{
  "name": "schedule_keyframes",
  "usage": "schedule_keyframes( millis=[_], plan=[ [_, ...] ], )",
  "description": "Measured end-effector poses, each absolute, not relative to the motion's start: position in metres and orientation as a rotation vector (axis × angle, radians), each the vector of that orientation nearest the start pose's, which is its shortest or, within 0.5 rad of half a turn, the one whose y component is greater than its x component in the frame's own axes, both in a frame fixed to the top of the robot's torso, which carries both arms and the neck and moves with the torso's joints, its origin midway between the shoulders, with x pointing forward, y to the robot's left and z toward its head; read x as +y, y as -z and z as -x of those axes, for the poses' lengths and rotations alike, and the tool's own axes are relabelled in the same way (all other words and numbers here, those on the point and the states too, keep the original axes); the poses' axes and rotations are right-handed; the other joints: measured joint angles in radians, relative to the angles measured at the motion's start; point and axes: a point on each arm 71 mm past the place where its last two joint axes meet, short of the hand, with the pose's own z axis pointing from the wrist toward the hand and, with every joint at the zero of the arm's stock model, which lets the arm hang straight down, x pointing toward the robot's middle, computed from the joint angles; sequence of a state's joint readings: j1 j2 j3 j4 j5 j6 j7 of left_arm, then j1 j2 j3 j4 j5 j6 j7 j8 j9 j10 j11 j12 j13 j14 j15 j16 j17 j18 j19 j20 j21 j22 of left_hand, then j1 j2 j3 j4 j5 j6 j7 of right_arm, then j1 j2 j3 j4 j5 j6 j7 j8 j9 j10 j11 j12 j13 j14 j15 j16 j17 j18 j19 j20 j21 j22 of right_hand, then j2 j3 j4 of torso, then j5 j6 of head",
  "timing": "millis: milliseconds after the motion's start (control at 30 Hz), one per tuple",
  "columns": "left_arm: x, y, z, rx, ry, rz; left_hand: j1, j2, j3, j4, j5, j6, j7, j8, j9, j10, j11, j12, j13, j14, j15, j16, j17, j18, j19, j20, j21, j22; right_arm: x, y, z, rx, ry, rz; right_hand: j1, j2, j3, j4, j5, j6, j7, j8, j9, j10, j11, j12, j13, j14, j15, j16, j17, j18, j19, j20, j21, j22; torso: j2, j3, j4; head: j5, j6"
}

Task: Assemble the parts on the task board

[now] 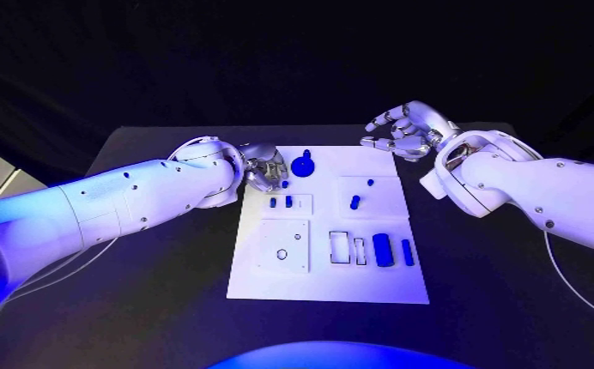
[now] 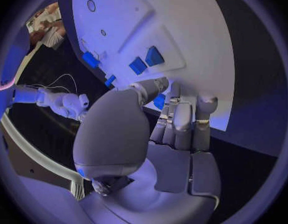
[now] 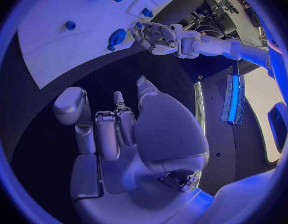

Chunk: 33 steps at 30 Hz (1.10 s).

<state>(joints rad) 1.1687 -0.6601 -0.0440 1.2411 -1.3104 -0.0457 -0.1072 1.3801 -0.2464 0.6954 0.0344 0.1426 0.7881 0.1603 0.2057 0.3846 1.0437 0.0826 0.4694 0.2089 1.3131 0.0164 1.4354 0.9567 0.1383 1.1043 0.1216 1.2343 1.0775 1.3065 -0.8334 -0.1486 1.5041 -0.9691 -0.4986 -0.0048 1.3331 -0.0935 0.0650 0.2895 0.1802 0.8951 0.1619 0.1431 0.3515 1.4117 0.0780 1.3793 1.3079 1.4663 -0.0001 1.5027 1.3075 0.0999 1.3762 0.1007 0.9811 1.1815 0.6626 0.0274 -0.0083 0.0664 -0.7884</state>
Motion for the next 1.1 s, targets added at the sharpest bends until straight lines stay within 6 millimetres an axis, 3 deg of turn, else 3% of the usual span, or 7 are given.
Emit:
schedule_keyframes(
  millis=[133,233,433,467,567,767,1100],
  plan=[
    [0.192,0.238,-0.522,1.994,0.608,-0.061,0.000,0.000,0.000,0.000,0.000,0.000,0.000,0.000,0.000,0.004,-0.004,0.000,0.003,0.000,0.000,0.000,0.004,0.000,0.000,0.000,0.000,0.004,-0.214,0.167,-0.499,1.594,-0.840,-0.273,0.020,0.002,0.000,0.000,0.000,-0.009,-0.006,0.000,0.001,-0.165,-0.003,-0.253,-0.126,-0.002,0.002,-0.030,0.000,0.016,-0.026,-0.004,-0.090,-0.055,0.000,-0.0006,0.0000,-0.001,0.002],
    [0.195,0.237,-0.521,1.983,0.607,-0.052,0.006,0.006,0.004,-0.004,0.000,0.009,0.001,0.004,0.001,0.007,-0.001,0.000,0.007,0.000,0.000,0.000,0.004,0.000,0.000,0.000,0.000,0.004,-0.217,0.167,-0.499,1.593,-0.831,-0.273,0.093,-0.008,0.030,-0.005,0.002,-0.011,-0.010,0.001,0.005,-0.299,0.002,-0.545,-0.378,-0.002,-0.006,-0.059,-0.004,0.016,-0.041,-0.010,-0.157,-0.095,0.000,-0.0012,0.0000,-0.001,0.003],
    [0.208,0.229,-0.521,1.947,0.651,0.032,0.007,0.007,0.006,-0.006,0.000,0.044,0.008,0.023,0.009,0.002,0.005,-0.010,0.011,-0.035,0.008,-0.024,-0.070,0.000,-0.042,0.002,-0.039,-0.045,-0.224,0.169,-0.501,1.600,-0.801,-0.232,0.204,-0.073,0.148,0.000,0.006,0.020,-0.012,0.008,0.006,-0.316,-0.010,-0.885,-0.691,-0.001,-0.010,-0.075,-0.019,0.032,-0.041,-0.009,-0.189,-0.106,0.000,-0.0016,-0.0001,-0.006,0.007],
    [0.212,0.228,-0.521,1.940,0.669,0.060,0.009,0.004,0.008,-0.008,0.000,0.051,0.011,0.027,0.010,-0.005,0.011,-0.012,0.012,-0.064,0.010,-0.042,-0.117,0.002,-0.077,0.003,-0.065,-0.079,-0.225,0.170,-0.501,1.605,-0.795,-0.218,0.214,-0.082,0.166,-0.001,0.006,0.025,-0.013,0.008,0.006,-0.316,-0.010,-0.930,-0.733,-0.001,-0.010,-0.075,-0.018,0.032,-0.040,-0.010,-0.189,-0.104,0.000,-0.0016,-0.0002,-0.007,0.009],
    [0.224,0.222,-0.520,1.914,0.748,0.172,0.012,0.001,0.013,-0.023,0.000,0.057,0.020,0.030,0.010,-0.078,0.034,-0.032,0.010,-0.270,0.028,-0.204,-0.411,0.034,-0.228,0.017,-0.187,-0.203,-0.227,0.175,-0.500,1.627,-0.771,-0.154,0.220,-0.117,0.223,-0.004,0.006,0.039,-0.017,0.008,0.005,-0.318,-0.008,-1.073,-0.870,-0.001,-0.010,-0.075,-0.011,0.032,-0.037,-0.013,-0.189,-0.095,0.000,-0.0012,-0.0004,-0.013,0.012],
    [0.244,0.211,-0.515,1.831,0.981,0.437,0.033,0.015,0.006,-0.047,0.000,0.051,0.032,0.030,0.005,-0.129,0.057,-0.032,-0.004,-0.356,0.045,-0.351,-0.510,0.034,-0.299,0.031,-0.243,-0.231,-0.225,0.189,-0.497,1.681,-0.694,0.030,0.205,-0.154,0.261,-0.012,-0.004,0.055,-0.018,0.008,0.005,-0.349,0.008,-1.191,-1.001,-0.002,-0.002,-0.075,-0.009,0.032,-0.031,-0.007,-0.189,-0.085,0.000,-0.0007,0.0000,-0.034,0.019],
    [0.252,0.195,-0.502,1.653,1.323,0.750,0.021,0.027,-0.042,-0.038,0.000,0.049,0.035,0.030,0.004,-0.136,0.057,-0.022,-0.009,-0.352,0.048,-0.367,-0.524,0.034,-0.302,0.034,-0.267,-0.248,-0.218,0.216,-0.491,1.729,-0.548,0.263,0.192,-0.166,0.251,-0.014,-0.014,0.069,-0.018,0.008,0.006,-0.368,0.010,-1.219,-1.062,0.002,0.002,-0.059,0.001,0.032,0.009,-0.001,-0.069,-0.006,0.000,-0.0018,0.0025,-0.041,0.025]
  ],
)
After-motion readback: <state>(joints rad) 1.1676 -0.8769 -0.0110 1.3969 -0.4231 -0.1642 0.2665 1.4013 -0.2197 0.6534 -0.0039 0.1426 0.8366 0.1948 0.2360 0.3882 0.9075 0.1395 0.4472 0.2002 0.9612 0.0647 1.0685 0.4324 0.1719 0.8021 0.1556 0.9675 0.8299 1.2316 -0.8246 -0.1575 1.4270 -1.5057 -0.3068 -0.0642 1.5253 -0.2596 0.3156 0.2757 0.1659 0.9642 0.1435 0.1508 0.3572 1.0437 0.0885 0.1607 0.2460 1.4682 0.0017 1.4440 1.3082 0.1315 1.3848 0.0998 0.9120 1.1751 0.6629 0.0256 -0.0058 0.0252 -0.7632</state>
